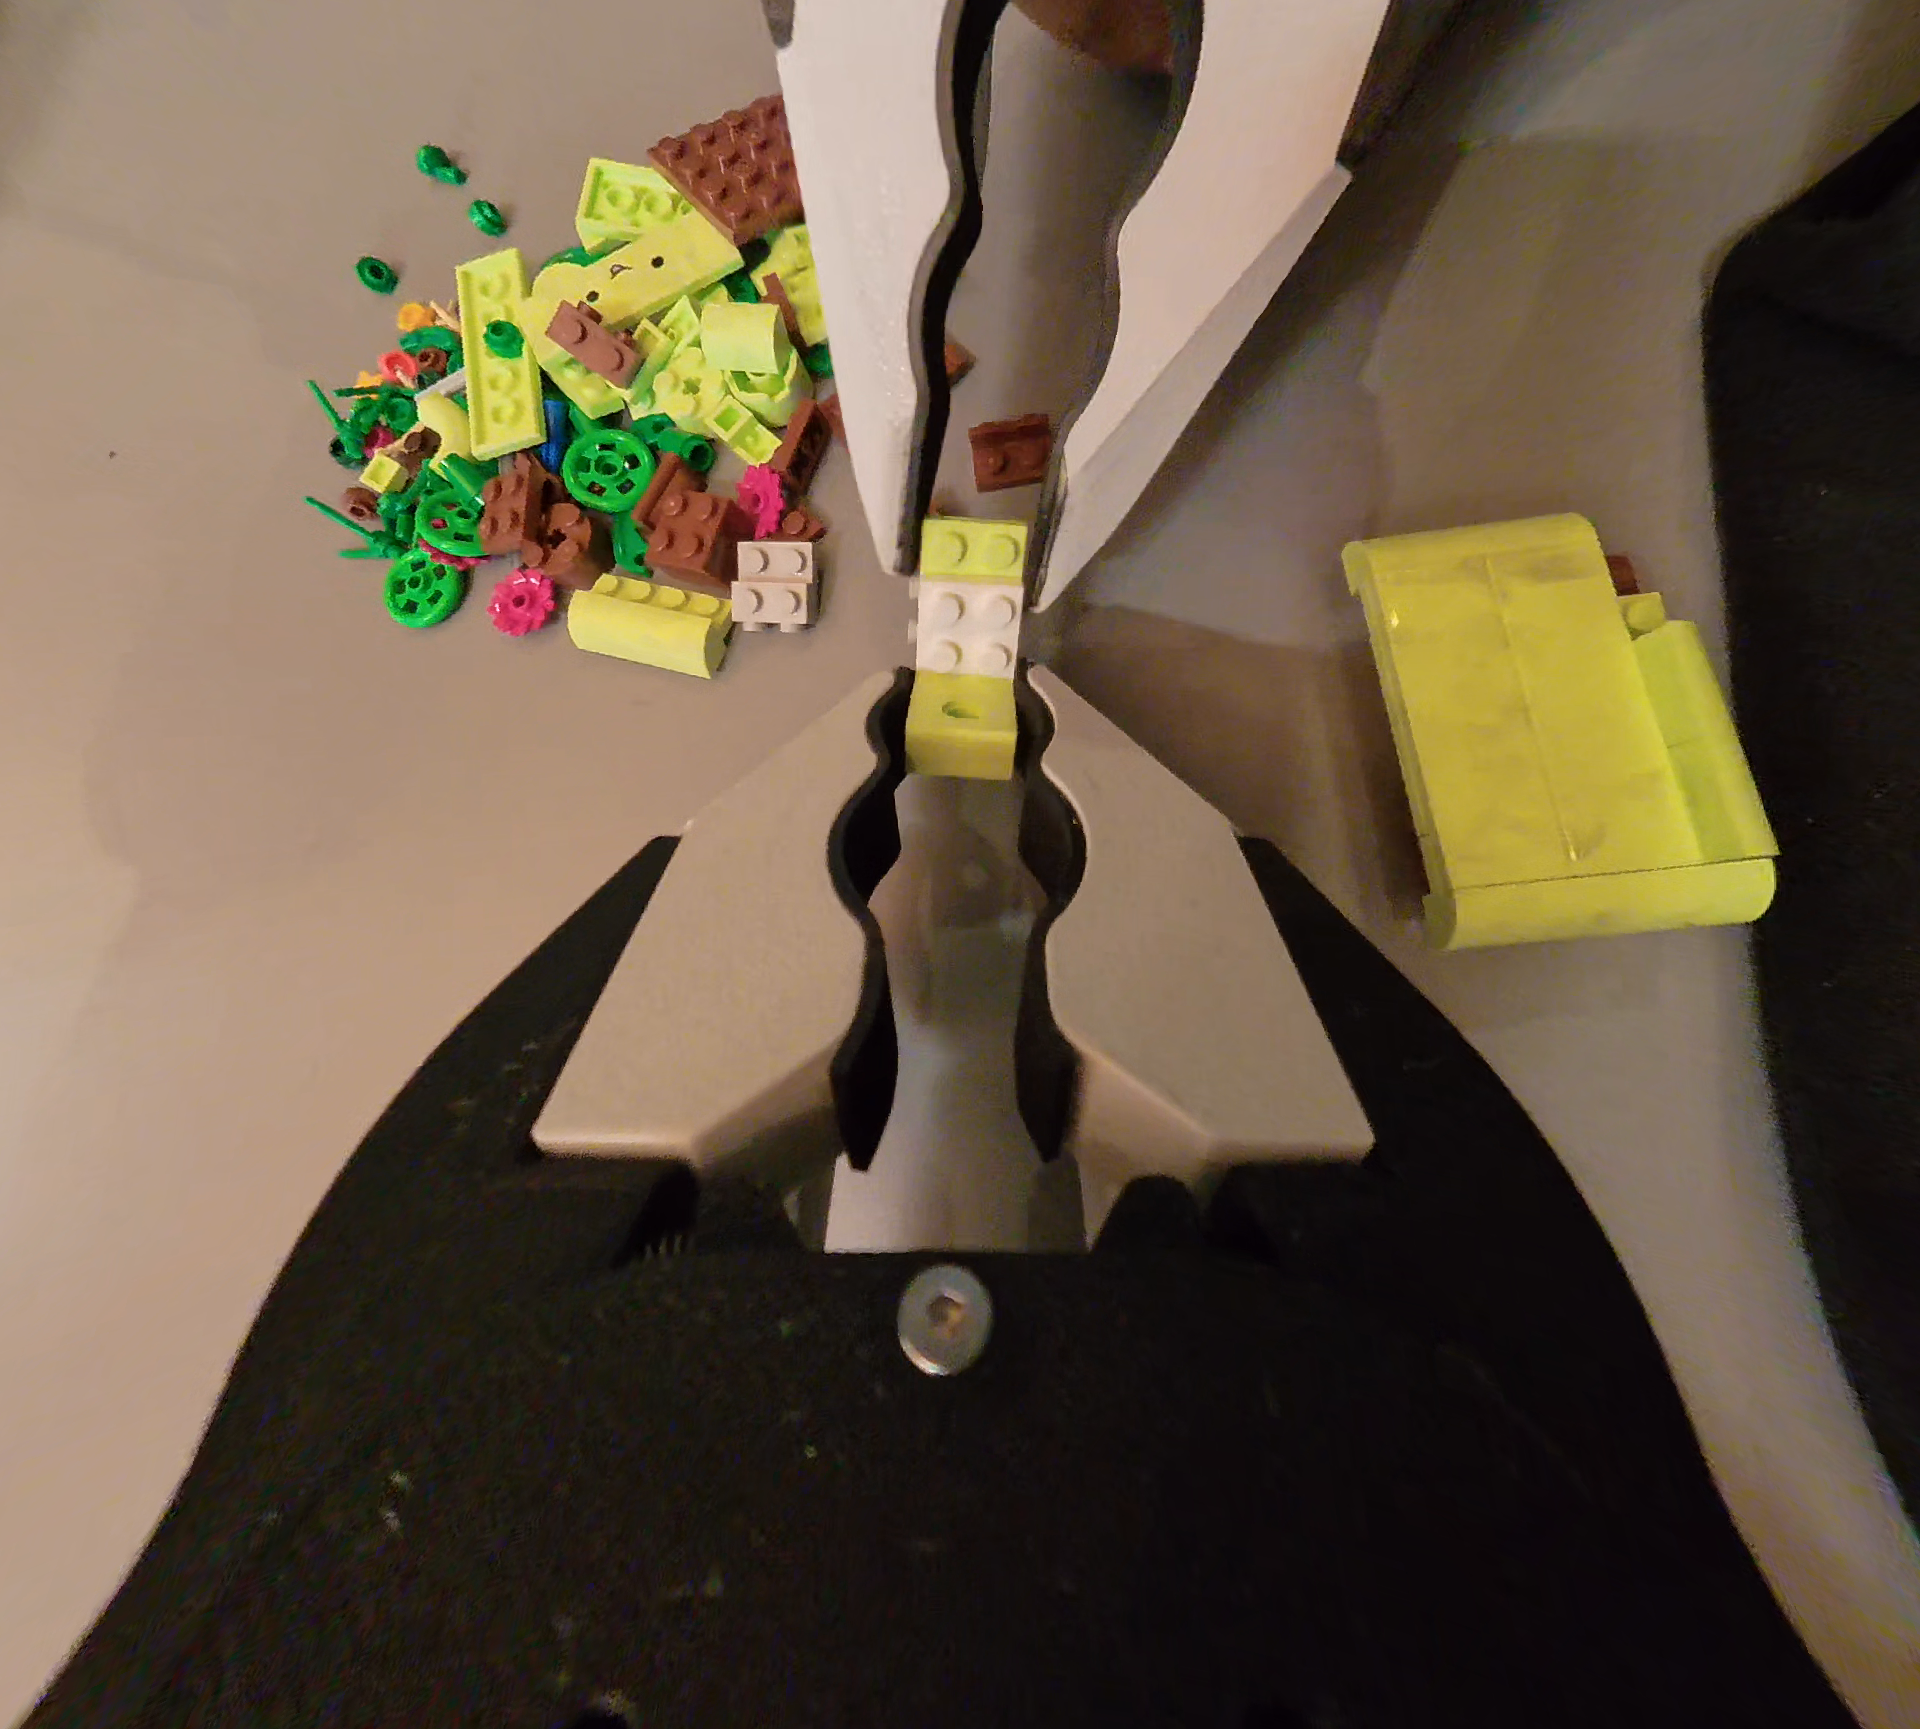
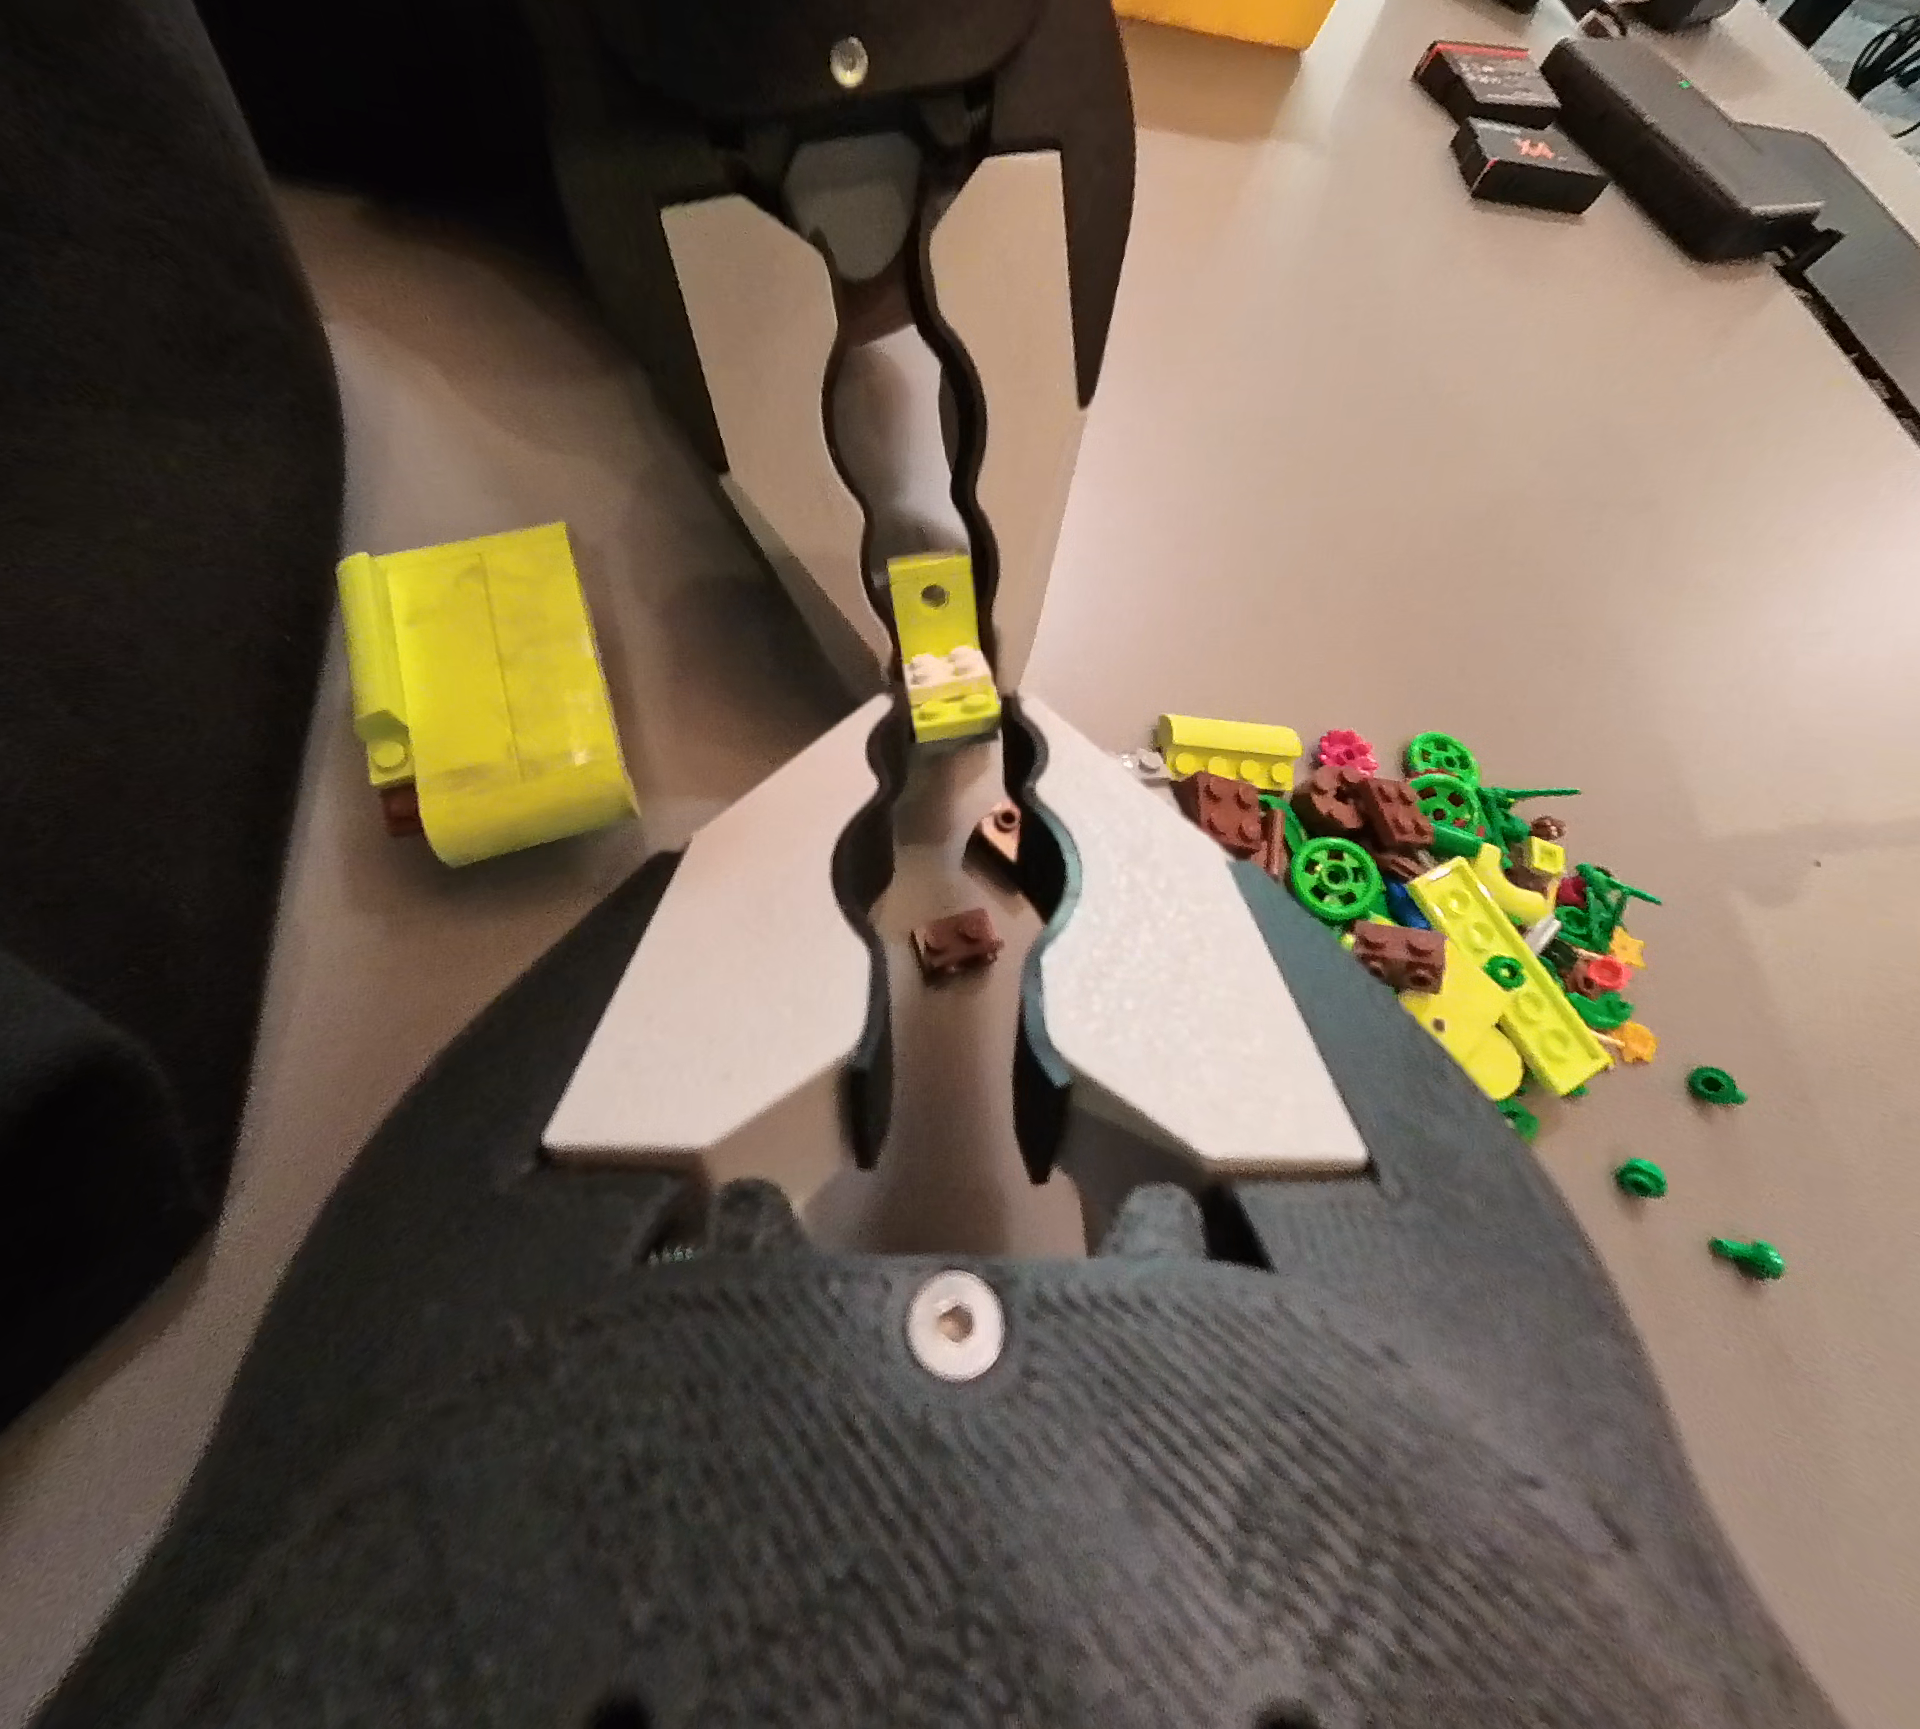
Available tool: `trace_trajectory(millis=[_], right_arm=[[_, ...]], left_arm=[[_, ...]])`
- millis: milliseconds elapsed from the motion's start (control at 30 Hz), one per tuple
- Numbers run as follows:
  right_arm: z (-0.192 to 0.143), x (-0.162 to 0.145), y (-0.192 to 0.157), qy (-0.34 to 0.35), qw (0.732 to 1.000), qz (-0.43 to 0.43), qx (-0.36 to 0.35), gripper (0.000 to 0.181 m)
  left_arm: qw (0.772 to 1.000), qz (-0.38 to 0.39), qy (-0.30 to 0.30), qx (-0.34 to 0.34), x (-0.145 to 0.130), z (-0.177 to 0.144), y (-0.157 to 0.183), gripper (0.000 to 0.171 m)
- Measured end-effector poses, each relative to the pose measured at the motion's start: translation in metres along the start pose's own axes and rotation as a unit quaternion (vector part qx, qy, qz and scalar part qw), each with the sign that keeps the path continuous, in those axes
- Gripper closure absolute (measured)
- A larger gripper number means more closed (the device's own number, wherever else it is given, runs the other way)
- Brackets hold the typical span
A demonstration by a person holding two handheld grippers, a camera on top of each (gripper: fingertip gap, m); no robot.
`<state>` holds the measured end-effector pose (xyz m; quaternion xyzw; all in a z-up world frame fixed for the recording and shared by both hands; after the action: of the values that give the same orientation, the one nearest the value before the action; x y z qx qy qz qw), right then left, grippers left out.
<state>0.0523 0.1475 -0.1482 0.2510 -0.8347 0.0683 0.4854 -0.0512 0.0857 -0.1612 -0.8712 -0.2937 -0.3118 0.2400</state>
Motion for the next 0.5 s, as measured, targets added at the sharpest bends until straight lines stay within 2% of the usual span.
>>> trace_trajectory(millis=[200, 400, 500], right_arm=[[0.000, -0.005, 0.000, -0.018, 0.999, 0.017, 0.023, 0.166], [0.007, -0.015, -0.003, -0.080, 0.996, 0.022, 0.037, 0.166], [0.006, -0.016, -0.002, -0.080, 0.995, 0.032, 0.041, 0.165]], left_arm=[[0.999, -0.002, 0.031, -0.021, 0.000, -0.006, -0.001, 0.154], [0.997, -0.010, 0.054, -0.057, -0.001, -0.006, 0.001, 0.153], [0.997, -0.001, 0.057, -0.055, -0.001, -0.006, 0.002, 0.155]])
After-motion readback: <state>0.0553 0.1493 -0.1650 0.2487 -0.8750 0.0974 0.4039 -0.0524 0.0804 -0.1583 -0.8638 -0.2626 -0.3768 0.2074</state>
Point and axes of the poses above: each gripper's, where its closed fingertips meet, z out along the fingers, x out of its top, y = z × x across the jaws, the point moved 8 cm from there along -z, back along the fingers, and after that the axes turned 5 degrees about x, right-handed, at the moved point
